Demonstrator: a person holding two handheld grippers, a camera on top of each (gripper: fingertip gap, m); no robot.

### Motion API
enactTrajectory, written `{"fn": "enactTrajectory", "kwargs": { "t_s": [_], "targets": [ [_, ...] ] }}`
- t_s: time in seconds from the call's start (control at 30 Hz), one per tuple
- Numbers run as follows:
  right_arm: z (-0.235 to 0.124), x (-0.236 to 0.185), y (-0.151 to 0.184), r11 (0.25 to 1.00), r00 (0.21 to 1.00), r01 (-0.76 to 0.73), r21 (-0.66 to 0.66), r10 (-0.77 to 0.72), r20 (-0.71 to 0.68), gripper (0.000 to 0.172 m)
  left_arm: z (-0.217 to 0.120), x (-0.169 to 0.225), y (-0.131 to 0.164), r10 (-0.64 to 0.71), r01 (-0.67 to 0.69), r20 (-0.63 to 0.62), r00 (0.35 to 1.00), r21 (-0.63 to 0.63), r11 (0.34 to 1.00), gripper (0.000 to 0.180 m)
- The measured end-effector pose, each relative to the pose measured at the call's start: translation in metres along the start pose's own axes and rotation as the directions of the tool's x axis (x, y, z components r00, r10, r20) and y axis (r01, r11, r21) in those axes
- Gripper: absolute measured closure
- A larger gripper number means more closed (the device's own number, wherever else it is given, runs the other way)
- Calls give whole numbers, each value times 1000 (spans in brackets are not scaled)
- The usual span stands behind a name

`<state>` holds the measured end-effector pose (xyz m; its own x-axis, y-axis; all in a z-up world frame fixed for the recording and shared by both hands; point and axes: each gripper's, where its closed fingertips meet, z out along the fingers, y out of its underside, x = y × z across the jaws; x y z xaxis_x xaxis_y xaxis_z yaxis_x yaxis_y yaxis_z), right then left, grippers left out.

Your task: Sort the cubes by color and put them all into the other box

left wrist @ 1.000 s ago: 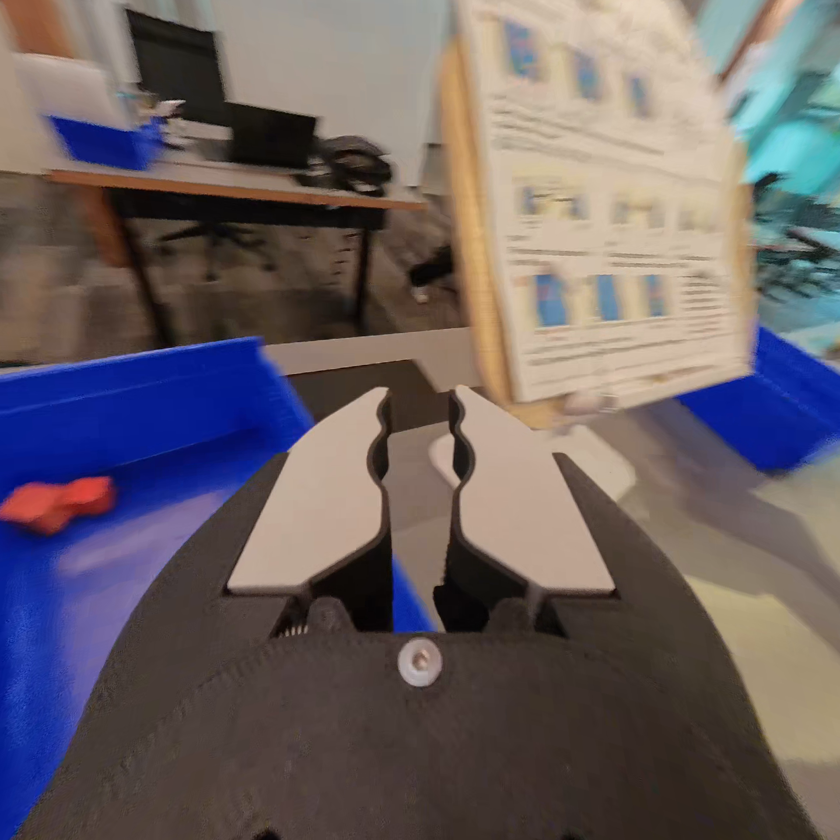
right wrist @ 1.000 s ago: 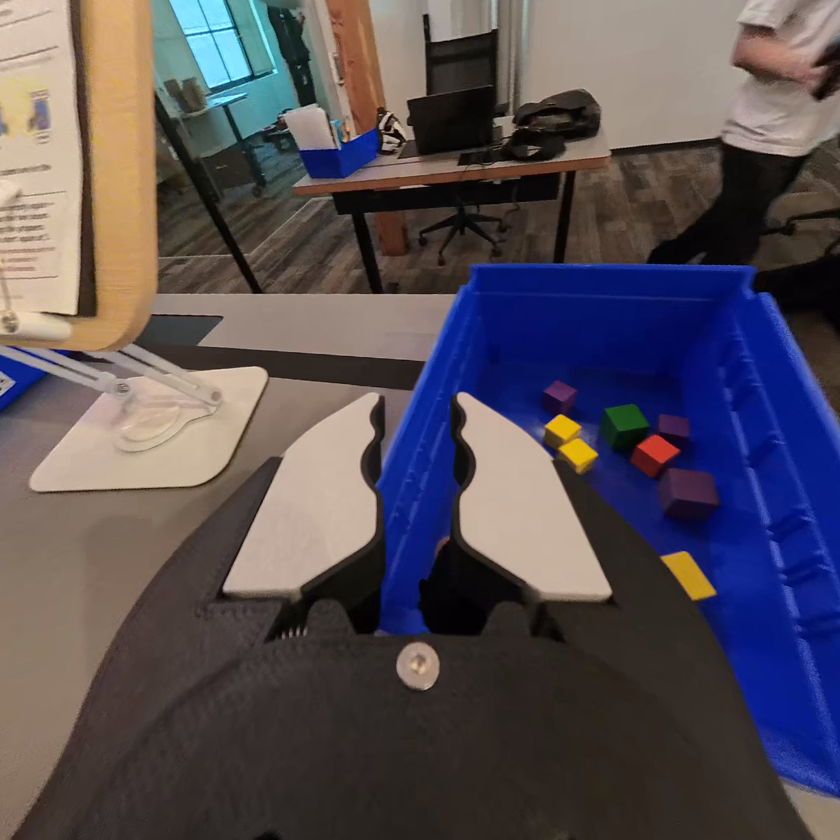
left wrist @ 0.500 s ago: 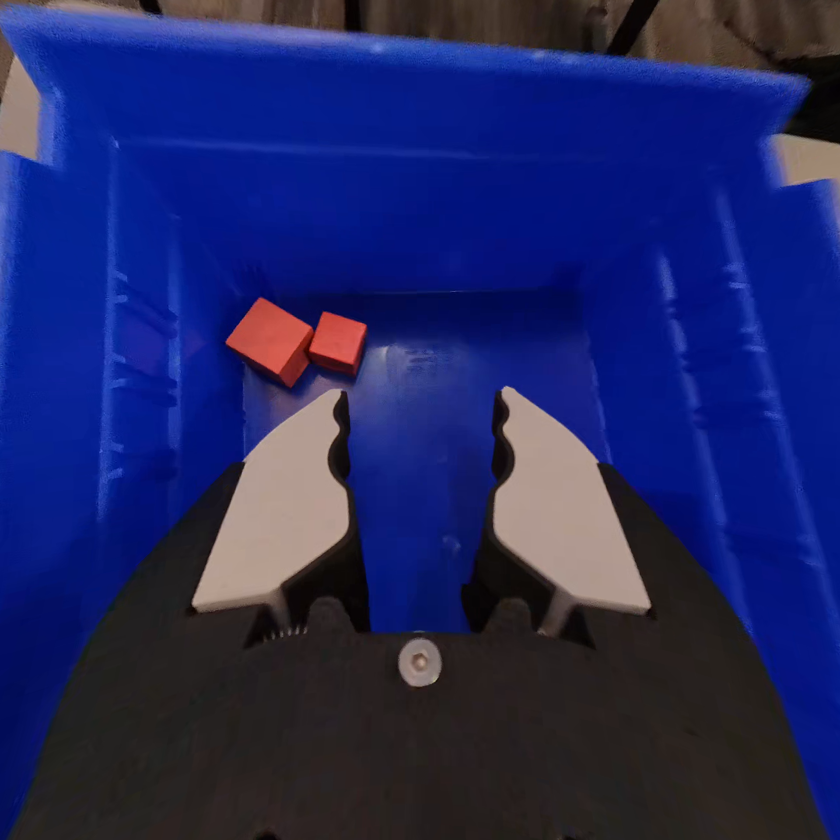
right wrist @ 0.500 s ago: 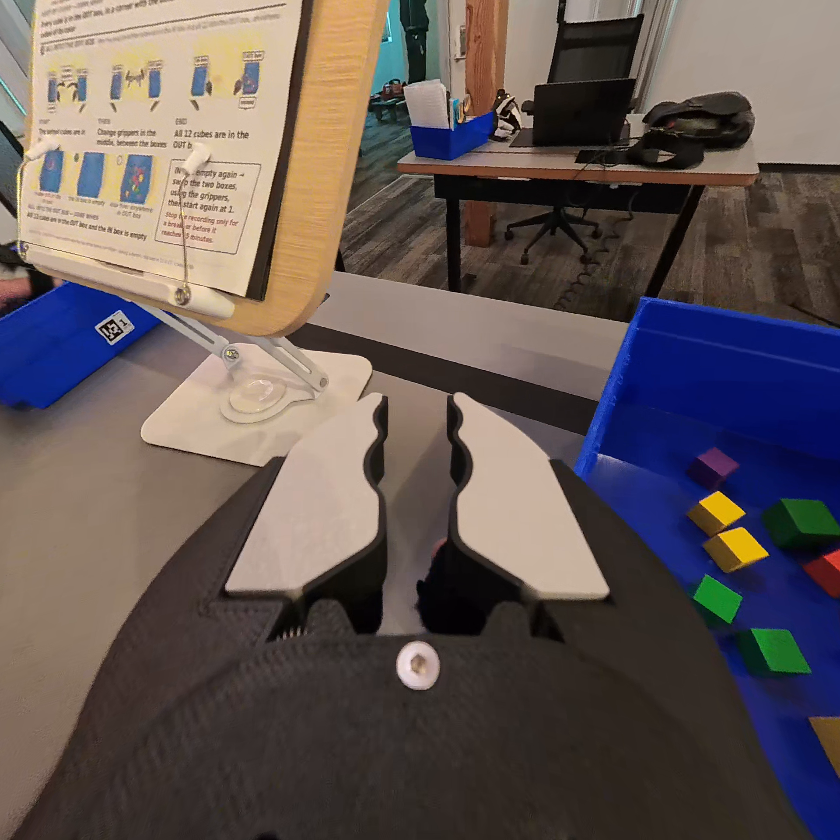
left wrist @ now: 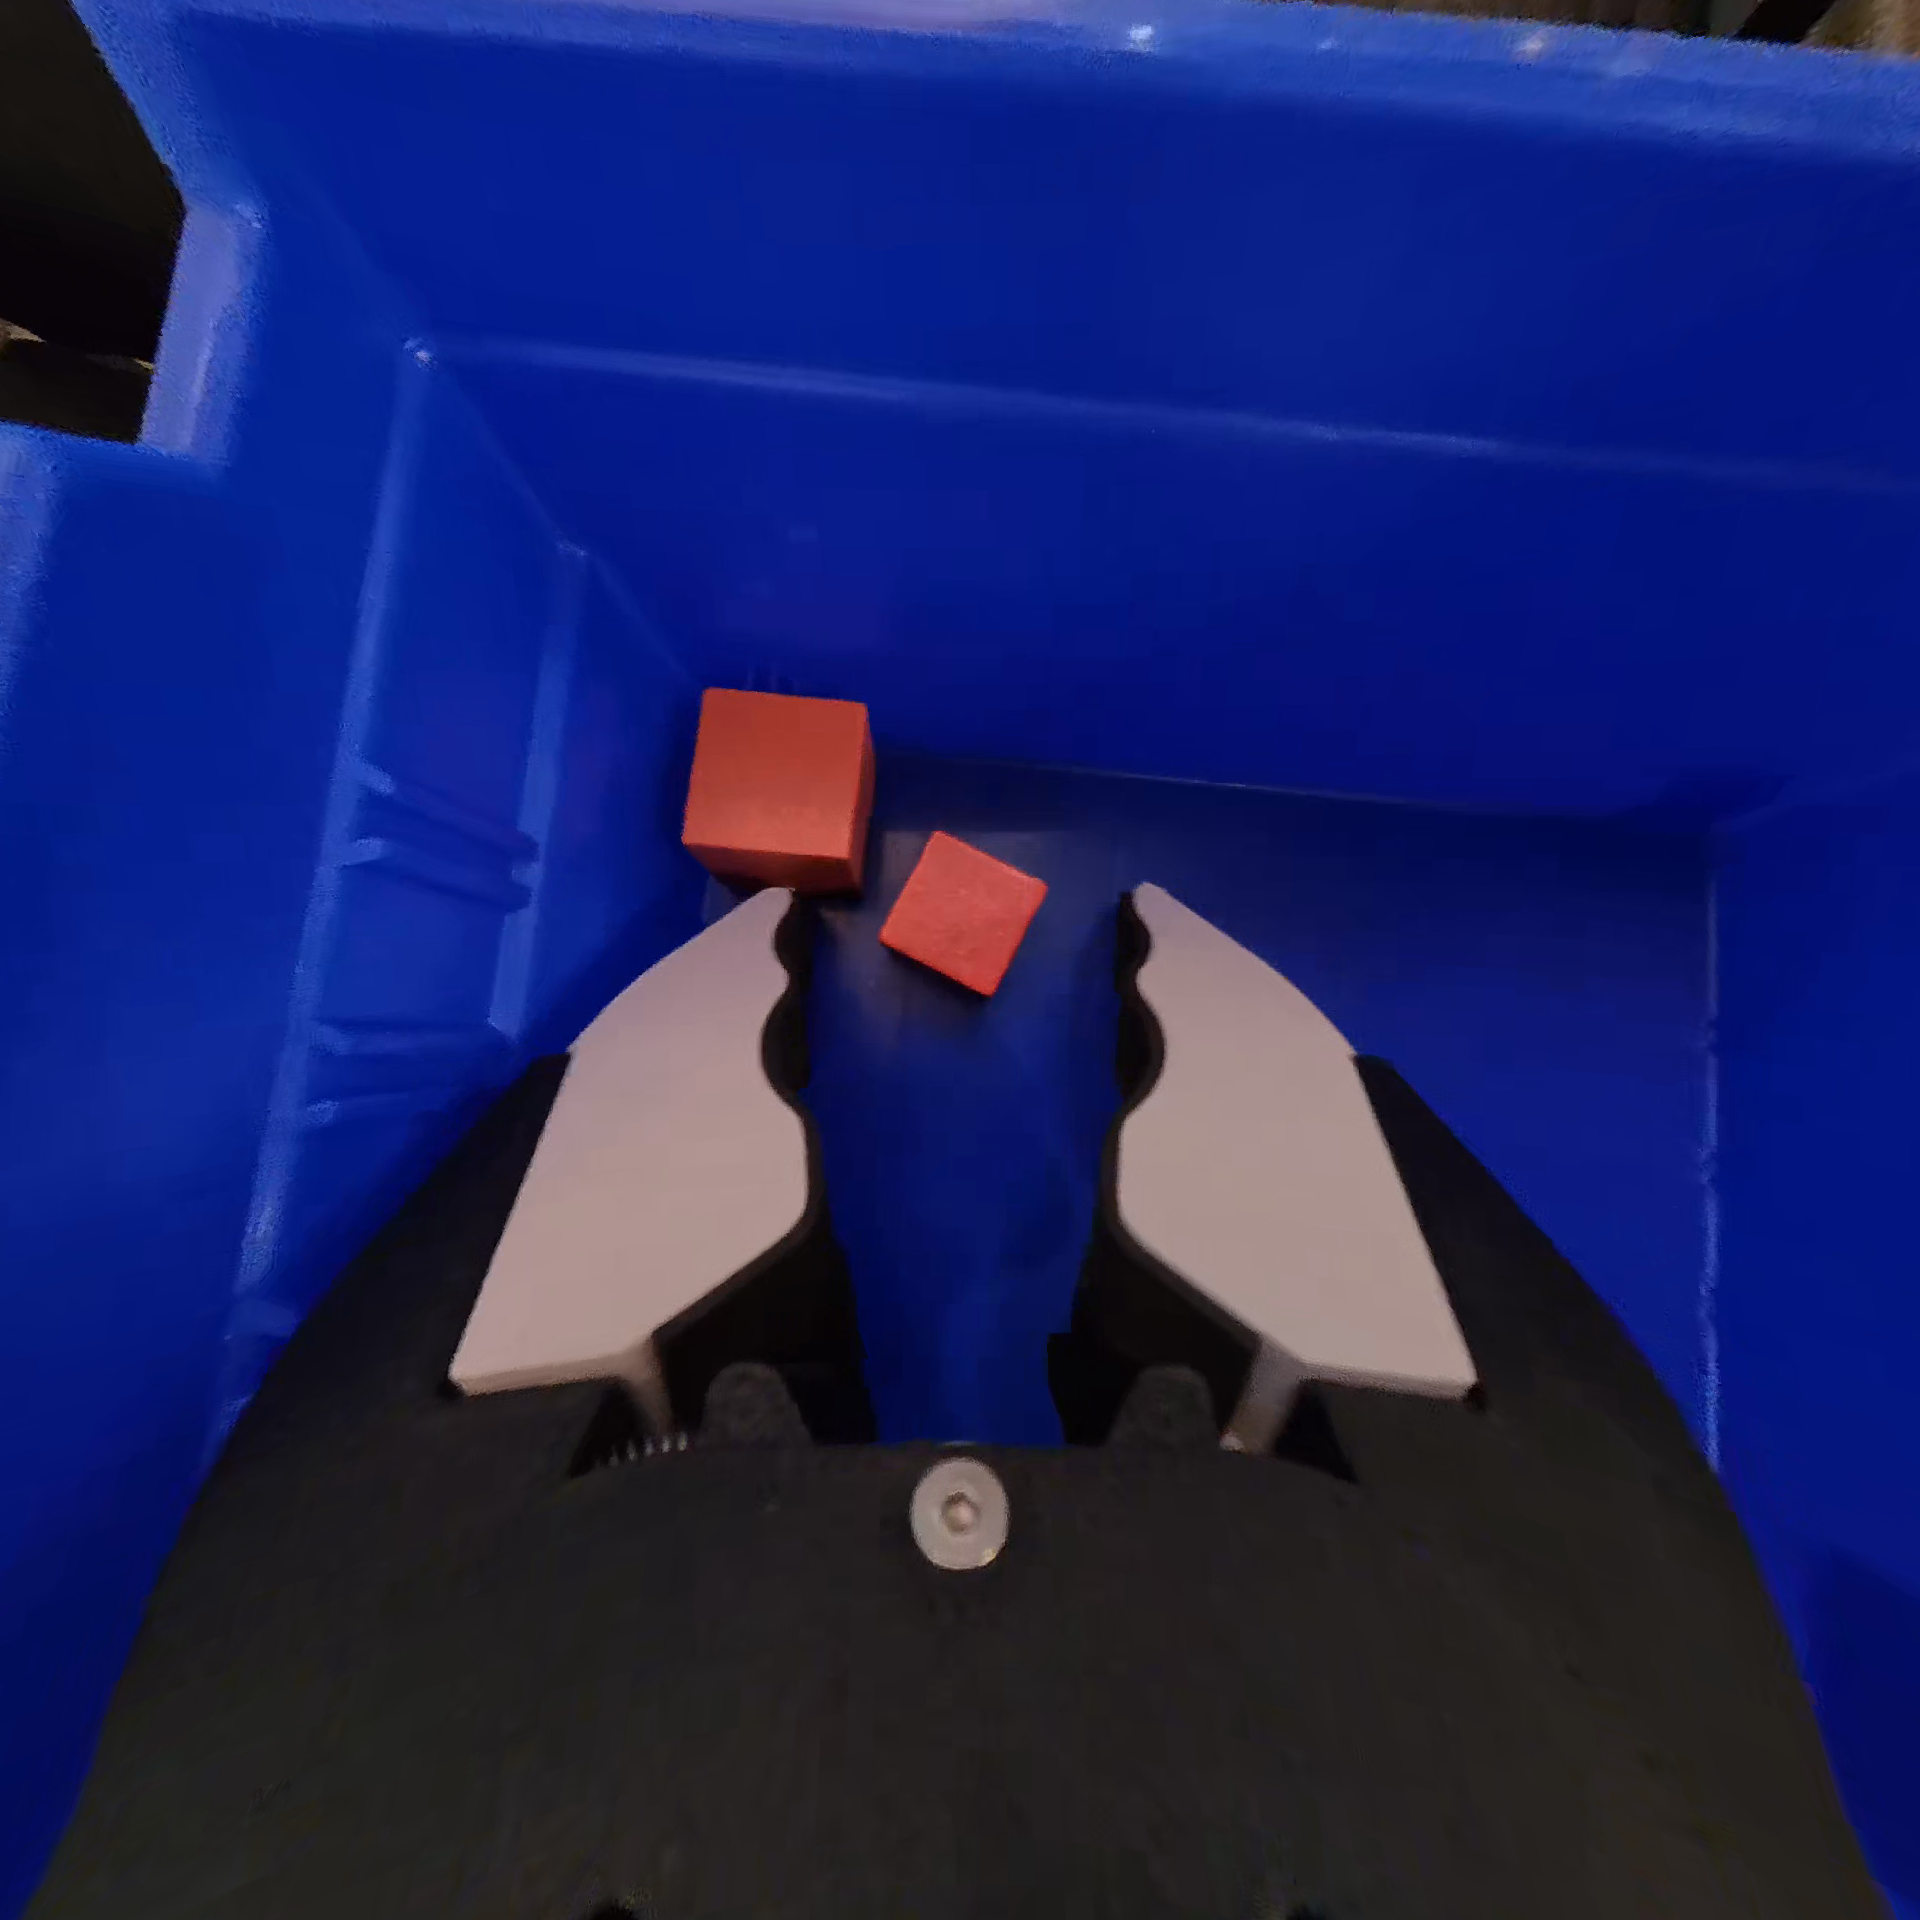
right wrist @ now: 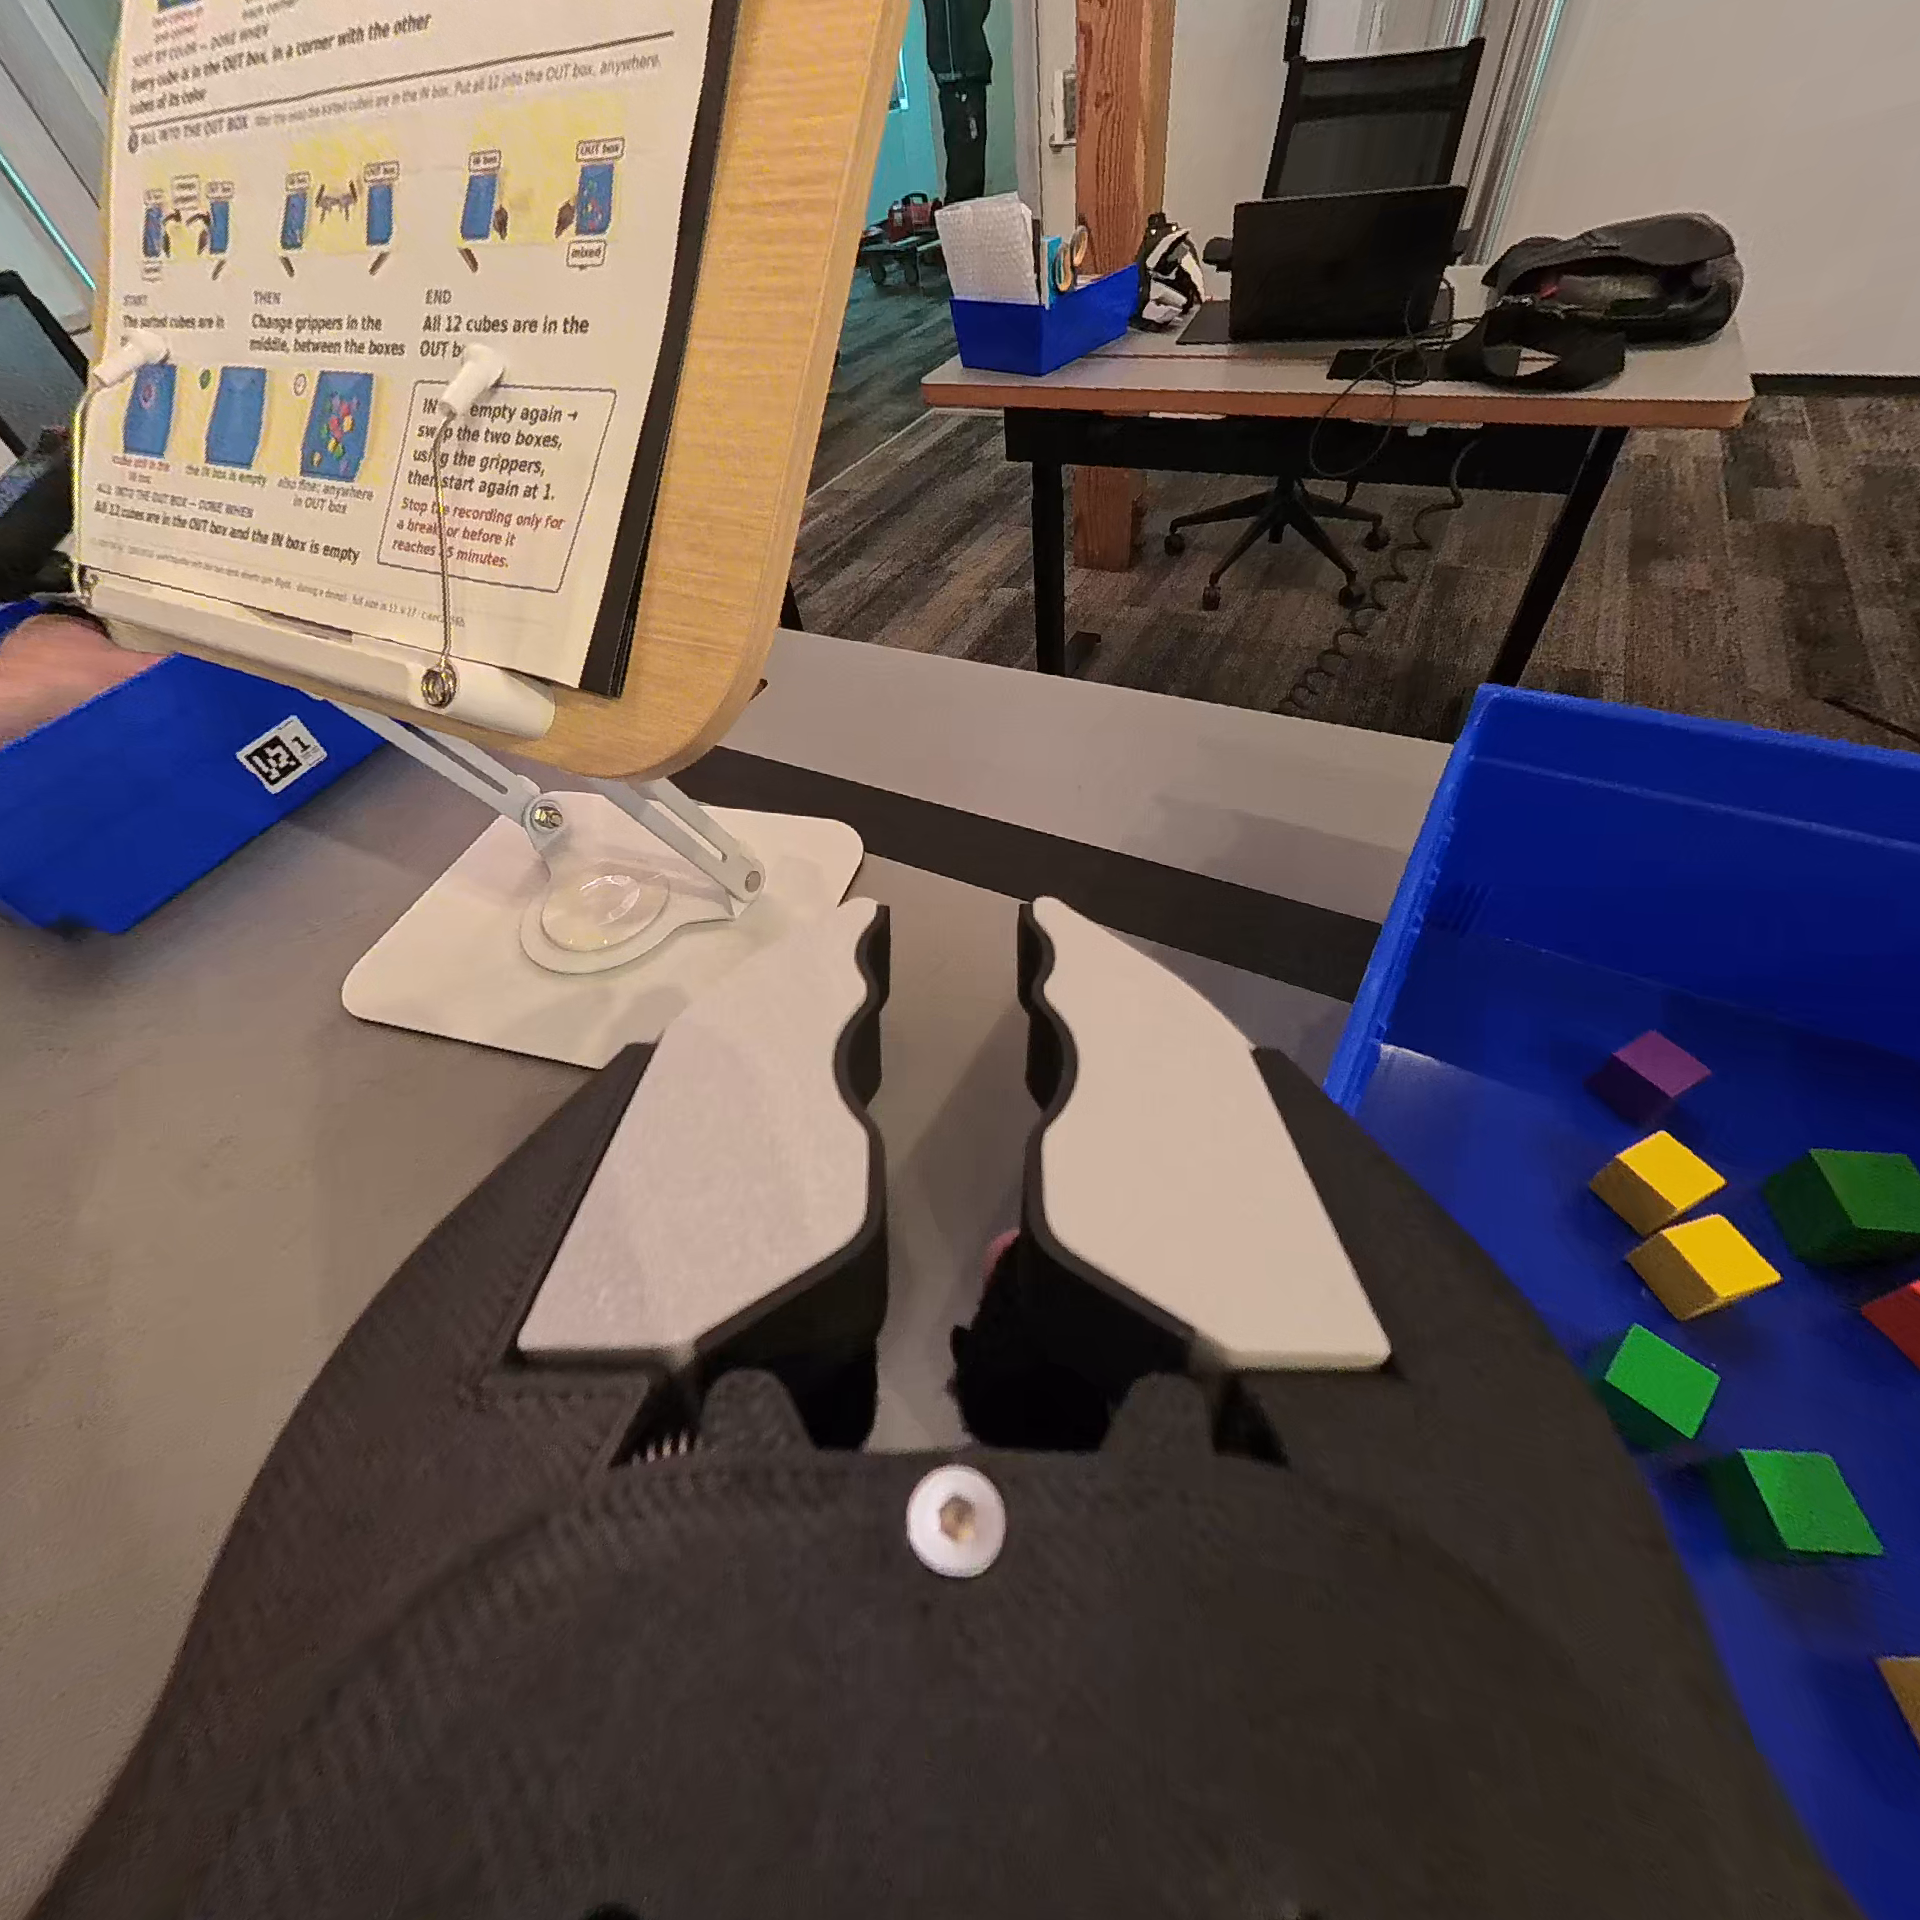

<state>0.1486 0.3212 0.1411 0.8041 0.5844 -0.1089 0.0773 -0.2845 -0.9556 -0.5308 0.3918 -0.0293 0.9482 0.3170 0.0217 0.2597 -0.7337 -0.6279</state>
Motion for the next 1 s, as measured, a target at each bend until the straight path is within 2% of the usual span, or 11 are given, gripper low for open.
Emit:
{"fn": "enactTrajectory", "kwargs": {
  "t_s": [0.13,0.3,0.4,0.5,0.73,0.87,1.0],
  "targets": [
    [2,-3,1,1000,1000,0,0,0,6,149,0,-7,0,8,-8,18,1000,15,1000,156],
    [4,-7,4,1000,1000,6,-11,-6,13,149,-2,-1,1,15,-14,-36,999,23,1000,157],
    [4,-7,4,1000,1000,4,-12,-4,15,150,-2,5,0,20,-16,-74,997,48,999,145],
    [5,-8,4,1000,1000,7,-14,-6,19,150,0,2,-1,29,-27,-52,998,35,999,157],
    [5,-16,1,1000,999,13,-2,-13,39,150,-8,14,4,28,-27,-103,994,11,1000,157],
    [2,-43,-12,998,990,33,53,-40,138,148,-45,36,-2,-15,38,-228,974,99,994,157],
    [0,-94,-30,991,952,45,128,-82,296,145,-117,79,-7,44,54,-381,923,244,968,158]
  ]
}}
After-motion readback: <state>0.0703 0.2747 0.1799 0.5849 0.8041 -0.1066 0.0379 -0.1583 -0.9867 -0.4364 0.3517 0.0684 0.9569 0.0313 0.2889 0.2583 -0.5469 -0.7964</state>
